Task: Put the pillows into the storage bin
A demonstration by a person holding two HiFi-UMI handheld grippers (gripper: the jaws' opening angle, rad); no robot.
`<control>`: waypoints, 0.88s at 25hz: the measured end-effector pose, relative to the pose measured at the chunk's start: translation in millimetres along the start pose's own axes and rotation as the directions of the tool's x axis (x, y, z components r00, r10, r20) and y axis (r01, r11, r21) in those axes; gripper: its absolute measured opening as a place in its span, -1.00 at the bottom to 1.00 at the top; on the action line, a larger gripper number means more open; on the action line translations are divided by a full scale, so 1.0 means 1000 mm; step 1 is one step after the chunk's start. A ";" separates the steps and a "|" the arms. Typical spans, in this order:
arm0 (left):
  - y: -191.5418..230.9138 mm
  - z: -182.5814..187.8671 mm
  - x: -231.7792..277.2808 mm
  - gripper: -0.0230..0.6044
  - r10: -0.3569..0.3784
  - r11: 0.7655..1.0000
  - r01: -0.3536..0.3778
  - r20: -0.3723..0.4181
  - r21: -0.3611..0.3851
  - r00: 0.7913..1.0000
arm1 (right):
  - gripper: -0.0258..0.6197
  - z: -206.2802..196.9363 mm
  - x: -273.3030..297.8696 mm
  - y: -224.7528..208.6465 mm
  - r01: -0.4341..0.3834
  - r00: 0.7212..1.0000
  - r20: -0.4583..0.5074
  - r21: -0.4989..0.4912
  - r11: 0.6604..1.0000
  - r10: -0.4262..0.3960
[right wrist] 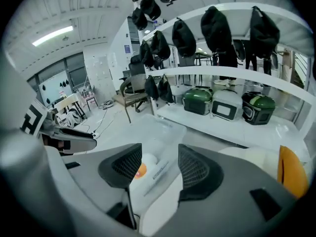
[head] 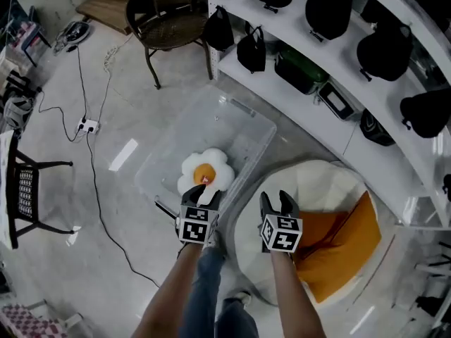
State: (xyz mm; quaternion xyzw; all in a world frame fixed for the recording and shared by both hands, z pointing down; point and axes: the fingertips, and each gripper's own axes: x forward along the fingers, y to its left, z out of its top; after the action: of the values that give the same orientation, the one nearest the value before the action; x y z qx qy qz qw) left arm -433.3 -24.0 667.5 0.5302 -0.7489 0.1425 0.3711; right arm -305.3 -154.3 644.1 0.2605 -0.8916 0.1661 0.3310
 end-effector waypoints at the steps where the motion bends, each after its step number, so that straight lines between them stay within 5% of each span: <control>1: -0.023 0.001 -0.003 -0.32 -0.017 1.000 0.017 0.003 0.018 1.000 | -0.24 -0.002 -0.019 -0.014 0.015 1.000 0.010 0.009 1.000 -0.015; 7: -0.171 0.008 -0.025 -0.32 -0.147 0.980 0.144 0.016 0.140 0.989 | -0.24 -0.037 -0.136 -0.109 0.127 0.990 0.056 0.092 0.988 -0.132; 15: -0.379 -0.025 -0.040 -0.32 -0.310 0.908 0.302 -0.022 0.291 0.951 | -0.24 -0.130 -0.297 -0.246 0.283 0.949 0.072 0.233 0.930 -0.307; 22: -0.506 -0.052 -0.051 -0.32 -0.390 0.842 0.393 -0.087 0.369 0.917 | -0.24 -0.204 -0.401 -0.329 0.391 0.903 0.036 0.340 0.855 -0.427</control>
State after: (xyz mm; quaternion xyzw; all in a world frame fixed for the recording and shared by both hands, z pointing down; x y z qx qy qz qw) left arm 51.0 -158.4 576.4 0.7326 -0.5815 0.2079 0.2862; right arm 245.3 -182.8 561.5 0.5038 -0.7928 0.2216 0.2618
